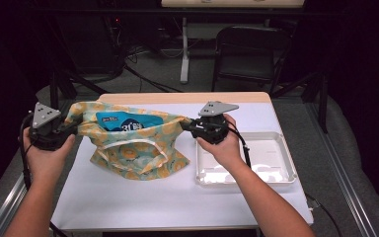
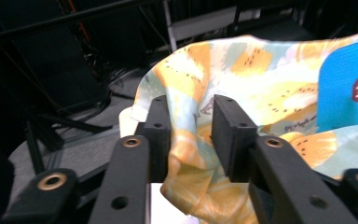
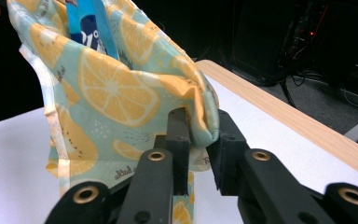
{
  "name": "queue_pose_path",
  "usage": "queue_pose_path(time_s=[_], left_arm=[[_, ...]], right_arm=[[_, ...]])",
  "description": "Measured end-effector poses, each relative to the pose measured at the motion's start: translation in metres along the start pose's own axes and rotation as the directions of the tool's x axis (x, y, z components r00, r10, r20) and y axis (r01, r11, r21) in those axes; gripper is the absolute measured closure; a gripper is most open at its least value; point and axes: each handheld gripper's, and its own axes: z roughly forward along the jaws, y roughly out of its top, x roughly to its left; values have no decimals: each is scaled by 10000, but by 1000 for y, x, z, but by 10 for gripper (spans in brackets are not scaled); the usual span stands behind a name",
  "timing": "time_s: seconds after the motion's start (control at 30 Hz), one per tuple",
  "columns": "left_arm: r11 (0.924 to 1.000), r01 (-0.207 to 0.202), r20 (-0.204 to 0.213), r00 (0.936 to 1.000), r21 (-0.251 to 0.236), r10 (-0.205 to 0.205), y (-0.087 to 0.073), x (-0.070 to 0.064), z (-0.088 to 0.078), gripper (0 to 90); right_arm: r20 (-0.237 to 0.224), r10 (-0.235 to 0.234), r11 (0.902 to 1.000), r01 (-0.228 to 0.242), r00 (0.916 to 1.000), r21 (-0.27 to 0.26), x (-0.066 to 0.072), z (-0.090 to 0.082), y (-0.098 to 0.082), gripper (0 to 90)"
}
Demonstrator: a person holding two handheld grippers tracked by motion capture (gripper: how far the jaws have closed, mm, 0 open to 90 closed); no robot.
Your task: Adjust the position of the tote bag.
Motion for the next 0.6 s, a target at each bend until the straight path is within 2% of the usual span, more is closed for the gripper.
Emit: queue_pose_path(time_s=[0.2, 0.27, 0.53, 0.6], left_arm=[[9991, 392, 161, 9991, 154, -395, -7, 1, -2, 610], [9987, 504, 276, 9984, -16, -503, -9, 0, -4, 595], [9969, 789, 646, 9948, 26, -789, -17, -3, -11, 548], [9951, 972, 761, 9925, -172, -956, -20, -4, -13, 538]], right_arm=[[25, -69, 10000, 69, 10000, 10, 4, 0, -7, 713], [68, -55, 10000, 55, 10000, -69, 6, -1, -9, 664], [44, 115, 9994, -114, 9999, -332, 11, -7, -16, 554], [-1, 179, 9990, -179, 9998, -408, 13, -8, -17, 536]])
